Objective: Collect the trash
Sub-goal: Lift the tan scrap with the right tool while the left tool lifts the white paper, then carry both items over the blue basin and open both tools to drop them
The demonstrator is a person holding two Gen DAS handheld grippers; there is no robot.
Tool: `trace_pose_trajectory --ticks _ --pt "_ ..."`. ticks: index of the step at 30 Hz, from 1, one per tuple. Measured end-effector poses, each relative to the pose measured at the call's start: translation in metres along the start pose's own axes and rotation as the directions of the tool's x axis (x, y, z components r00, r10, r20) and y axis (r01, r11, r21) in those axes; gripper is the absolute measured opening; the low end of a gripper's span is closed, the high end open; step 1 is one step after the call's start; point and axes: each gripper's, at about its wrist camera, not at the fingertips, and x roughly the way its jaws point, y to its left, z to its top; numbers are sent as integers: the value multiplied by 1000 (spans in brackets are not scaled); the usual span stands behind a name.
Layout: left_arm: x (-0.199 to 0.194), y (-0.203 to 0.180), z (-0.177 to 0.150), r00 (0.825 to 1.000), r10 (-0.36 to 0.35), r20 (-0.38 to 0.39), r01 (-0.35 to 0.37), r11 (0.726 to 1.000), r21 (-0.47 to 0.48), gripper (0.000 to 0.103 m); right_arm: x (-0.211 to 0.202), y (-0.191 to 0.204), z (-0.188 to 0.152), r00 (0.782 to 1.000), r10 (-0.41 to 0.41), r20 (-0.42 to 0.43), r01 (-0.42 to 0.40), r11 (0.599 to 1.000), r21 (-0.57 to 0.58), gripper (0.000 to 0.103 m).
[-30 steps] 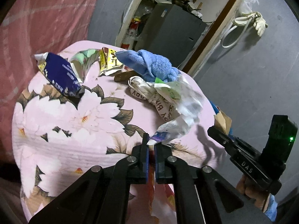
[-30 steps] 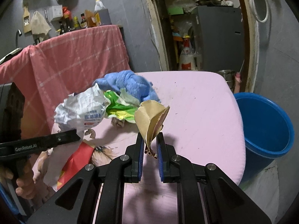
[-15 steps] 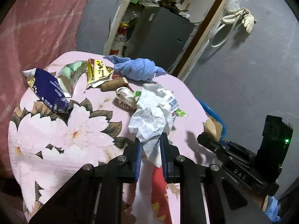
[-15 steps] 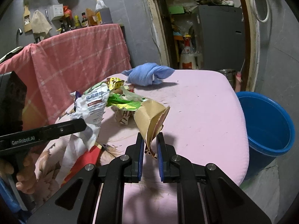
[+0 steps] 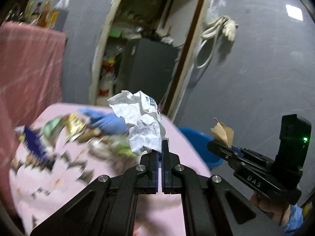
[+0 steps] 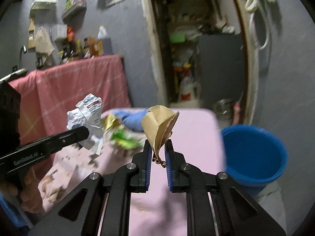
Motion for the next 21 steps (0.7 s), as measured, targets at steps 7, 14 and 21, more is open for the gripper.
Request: trace_pose_trajectory --ticks 7,14,21 --pt "65 -45 27 993 -115 27 114 992 45 0 -14 -57 23 978 -180 102 180 984 11 13" --pt "165 -83 49 974 -199 -111 202 979 18 0 13 -124 18 947 -306 99 298 950 93 14" --pt "246 -91 50 944 -184 -272 184 983 -27 0 40 -181 -9 946 -325 -2 319 927 198 14"
